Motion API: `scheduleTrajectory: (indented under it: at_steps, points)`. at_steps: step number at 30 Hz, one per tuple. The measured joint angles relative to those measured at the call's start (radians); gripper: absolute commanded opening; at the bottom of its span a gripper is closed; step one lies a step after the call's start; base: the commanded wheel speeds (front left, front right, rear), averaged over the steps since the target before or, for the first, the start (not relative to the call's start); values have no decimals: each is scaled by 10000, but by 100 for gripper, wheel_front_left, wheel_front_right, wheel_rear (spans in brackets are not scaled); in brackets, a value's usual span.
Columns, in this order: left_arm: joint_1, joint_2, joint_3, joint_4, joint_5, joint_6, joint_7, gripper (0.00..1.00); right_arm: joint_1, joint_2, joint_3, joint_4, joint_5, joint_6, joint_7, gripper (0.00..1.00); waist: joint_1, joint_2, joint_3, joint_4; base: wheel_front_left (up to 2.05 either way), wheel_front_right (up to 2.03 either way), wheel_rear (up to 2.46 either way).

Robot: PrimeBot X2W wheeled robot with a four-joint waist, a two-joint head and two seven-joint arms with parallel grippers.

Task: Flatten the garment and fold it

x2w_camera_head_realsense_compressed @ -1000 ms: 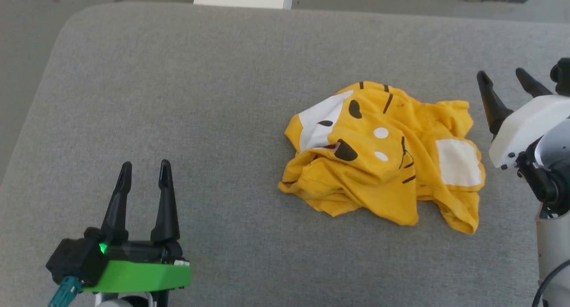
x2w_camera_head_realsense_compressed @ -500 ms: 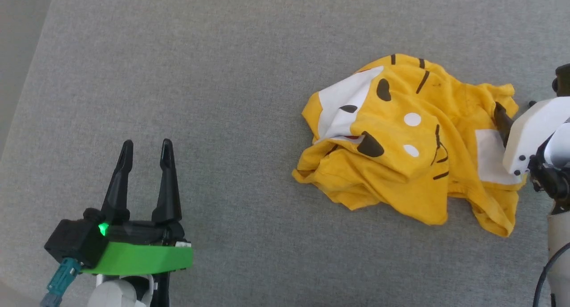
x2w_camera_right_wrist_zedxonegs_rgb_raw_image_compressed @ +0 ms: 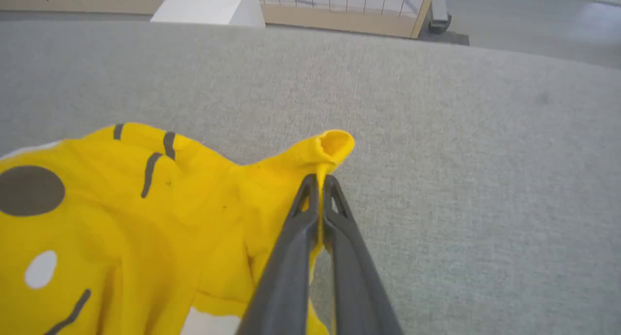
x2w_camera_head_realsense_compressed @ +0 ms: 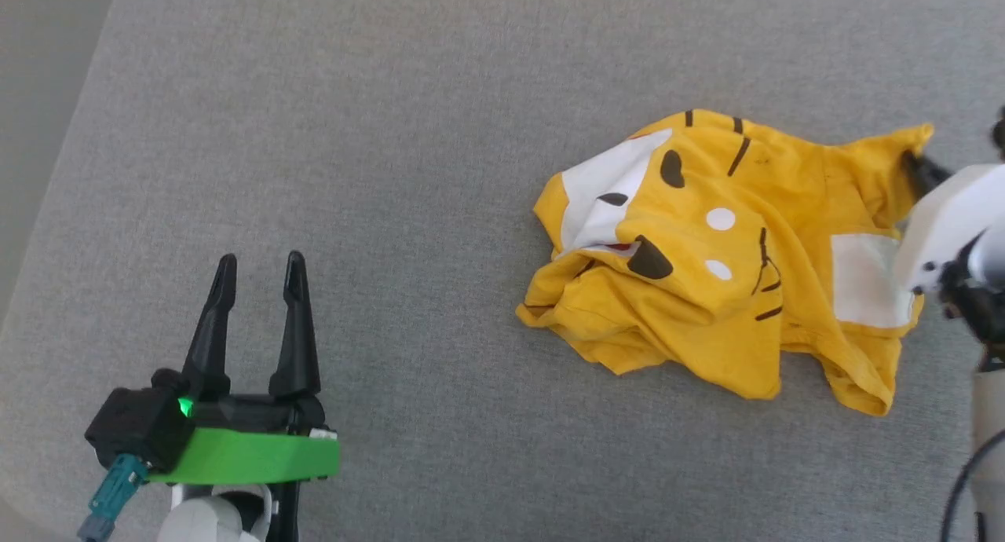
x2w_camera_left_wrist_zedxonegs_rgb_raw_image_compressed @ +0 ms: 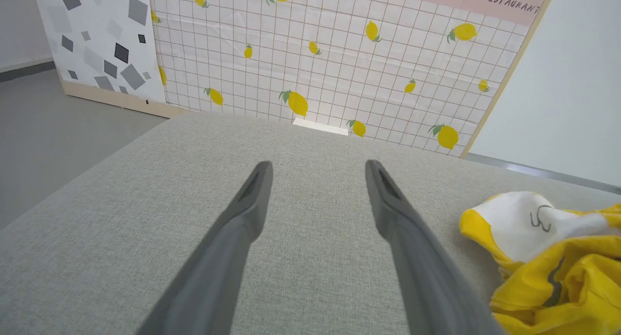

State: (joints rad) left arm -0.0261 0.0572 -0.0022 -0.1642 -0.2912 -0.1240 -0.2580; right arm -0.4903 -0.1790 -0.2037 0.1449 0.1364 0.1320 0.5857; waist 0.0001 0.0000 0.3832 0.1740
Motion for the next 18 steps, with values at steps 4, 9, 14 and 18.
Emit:
scheduleTrajectory:
  at_steps: [4,9,14,18]
  points:
    - [312,0,82,33,21,0,0,100,106,-380,-637,-901,186,0,25,0,0,0,-487,-135,0,0,0]
    - [774,-2,123,42,88,0,0,100,994,-679,-2217,-2424,337,0,642,0,-1,0,-1104,-355,0,0,0]
    - [941,-2,17,35,115,0,0,100,2400,-953,-3937,-2861,174,0,1139,0,-1,0,-1517,-521,0,0,0]
    - [1038,6,-130,42,134,0,0,100,3363,-813,-4681,-2445,-351,0,844,0,-1,0,-1695,-488,0,0,0]
